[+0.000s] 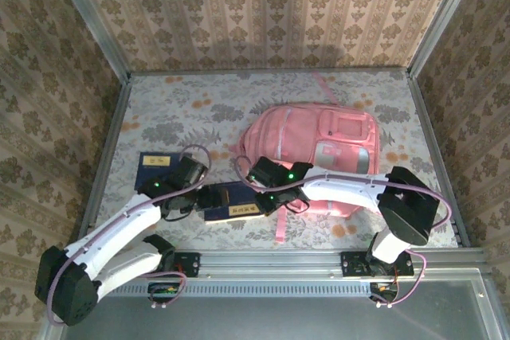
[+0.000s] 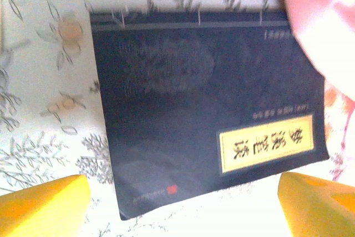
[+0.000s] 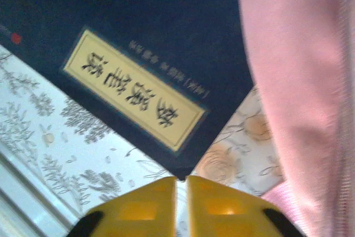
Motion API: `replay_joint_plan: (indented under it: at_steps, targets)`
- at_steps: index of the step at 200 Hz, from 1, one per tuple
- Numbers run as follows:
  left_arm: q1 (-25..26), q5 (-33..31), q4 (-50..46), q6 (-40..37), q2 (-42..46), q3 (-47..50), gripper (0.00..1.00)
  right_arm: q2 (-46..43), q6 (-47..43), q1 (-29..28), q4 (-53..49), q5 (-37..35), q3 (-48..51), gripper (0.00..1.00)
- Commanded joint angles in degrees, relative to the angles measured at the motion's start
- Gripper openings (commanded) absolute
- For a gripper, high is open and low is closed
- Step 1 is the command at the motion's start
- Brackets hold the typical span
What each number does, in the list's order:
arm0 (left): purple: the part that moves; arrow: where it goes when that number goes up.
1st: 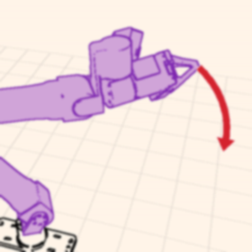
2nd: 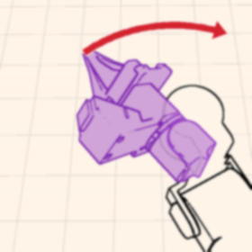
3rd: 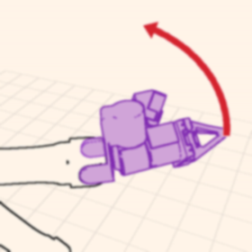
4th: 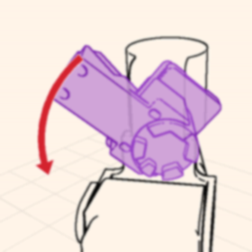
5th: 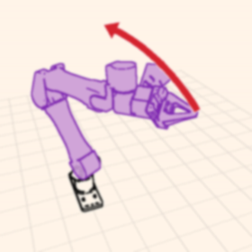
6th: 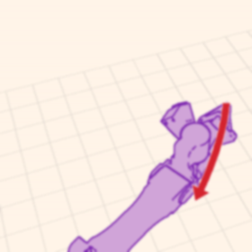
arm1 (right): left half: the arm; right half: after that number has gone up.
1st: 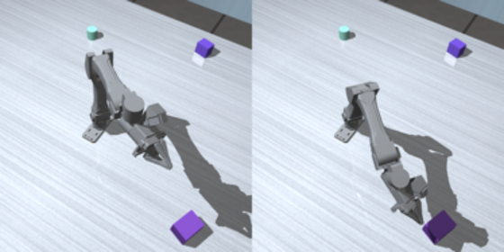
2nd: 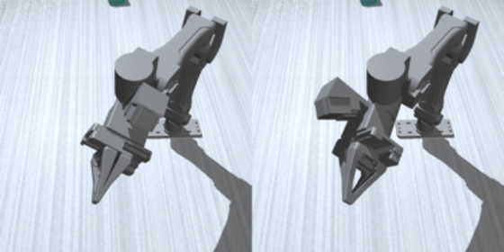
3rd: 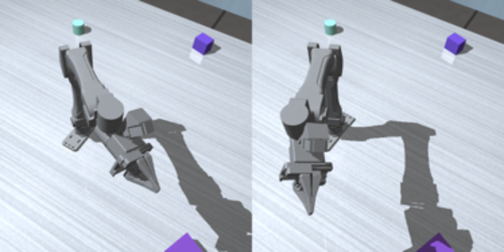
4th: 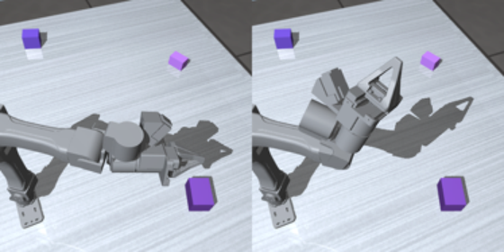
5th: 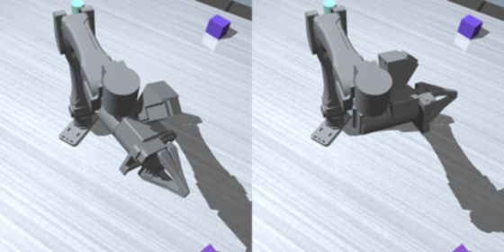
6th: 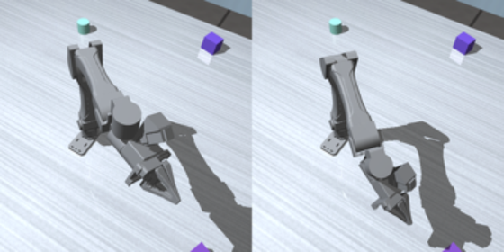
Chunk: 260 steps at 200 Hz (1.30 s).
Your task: Pack the student bag
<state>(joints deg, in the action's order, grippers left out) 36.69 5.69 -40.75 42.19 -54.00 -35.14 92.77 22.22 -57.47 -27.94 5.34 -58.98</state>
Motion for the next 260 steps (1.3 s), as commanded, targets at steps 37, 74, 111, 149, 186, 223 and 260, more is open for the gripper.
replay_joint_plan:
  at_steps: [37, 74, 111, 149, 186, 223, 260]
  targets:
    - [-7.90, 6.37, 18.89, -5.94, -18.80, -3.40, 0.88, 2.66, 1.69, -3.82, 7.65, 3.57, 1.97, 0.00]
    - [-8.39, 10.51, 26.19, -7.71, -24.33, -6.65, 0.87, 4.30, 2.60, -4.91, 10.02, 3.18, 3.47, 0.00]
    - [-8.46, 9.30, 26.77, -10.03, -27.55, -9.06, 0.87, 5.05, 3.09, -5.37, 11.70, 3.65, 4.49, 0.00]
    - [-8.30, 11.09, 28.56, -8.91, -34.12, -9.95, 0.89, 7.21, 2.43, -6.51, 10.82, 2.15, 3.99, 0.00]
    - [-7.69, 13.79, 29.15, -7.50, -35.47, -8.00, 0.89, 8.78, 2.47, -6.38, 10.03, -2.26, 4.39, 0.00]
    - [-6.57, 14.77, 26.87, -7.40, -34.71, -4.74, 0.88, 11.31, 3.39, -3.81, 8.64, -6.90, 2.88, 0.00]
    - [-4.14, 14.48, 23.79, -5.70, -27.99, -0.04, 0.88, 12.00, 5.32, 0.23, 8.06, -9.82, 0.61, 0.00]
